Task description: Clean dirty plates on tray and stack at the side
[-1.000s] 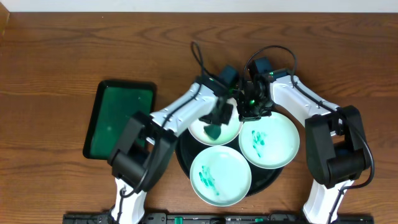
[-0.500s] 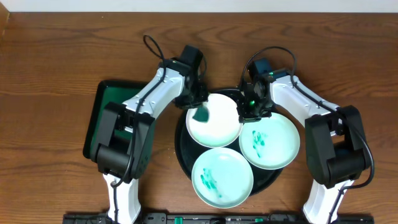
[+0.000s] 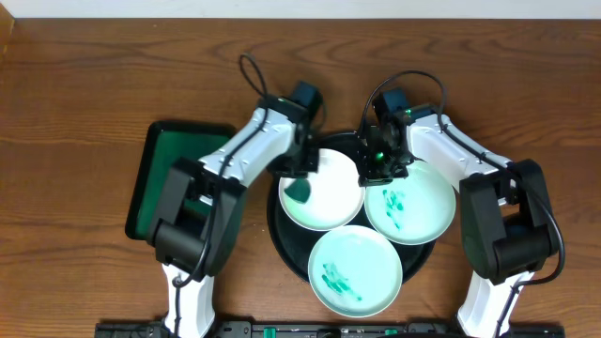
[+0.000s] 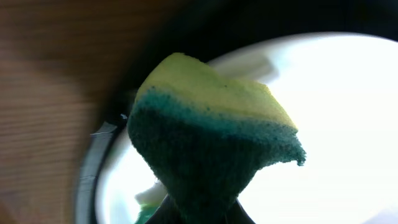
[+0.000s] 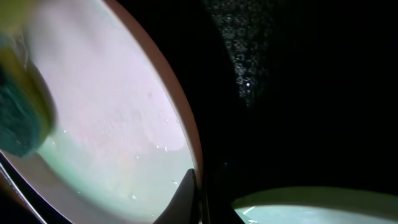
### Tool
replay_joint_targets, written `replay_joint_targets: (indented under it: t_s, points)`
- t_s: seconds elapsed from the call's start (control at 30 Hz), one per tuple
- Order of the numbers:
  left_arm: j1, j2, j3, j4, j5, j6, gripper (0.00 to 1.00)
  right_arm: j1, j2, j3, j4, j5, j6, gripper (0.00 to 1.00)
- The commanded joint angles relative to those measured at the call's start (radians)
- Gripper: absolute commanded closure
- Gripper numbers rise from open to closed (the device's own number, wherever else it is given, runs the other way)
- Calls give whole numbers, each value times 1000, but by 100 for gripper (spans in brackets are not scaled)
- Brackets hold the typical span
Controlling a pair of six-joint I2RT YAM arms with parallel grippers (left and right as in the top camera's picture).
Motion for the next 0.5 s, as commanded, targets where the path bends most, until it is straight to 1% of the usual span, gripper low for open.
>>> replay_joint_targets:
  t_s: [0.0,0.13,0.33,0.47]
  points:
    - [-51,15,3,30,65,35,93,3,5,-3,-3,16,-22,99]
    - [-76,16,3,80,126,0,93,3,5,-3,-3,16,-22,99]
    - [-67,16,4,126,233,-55,93,3,5,-3,-3,17,-23,99]
    - [-61,16,4,165,349,-102,93,3,5,-3,-3,16,-22,99]
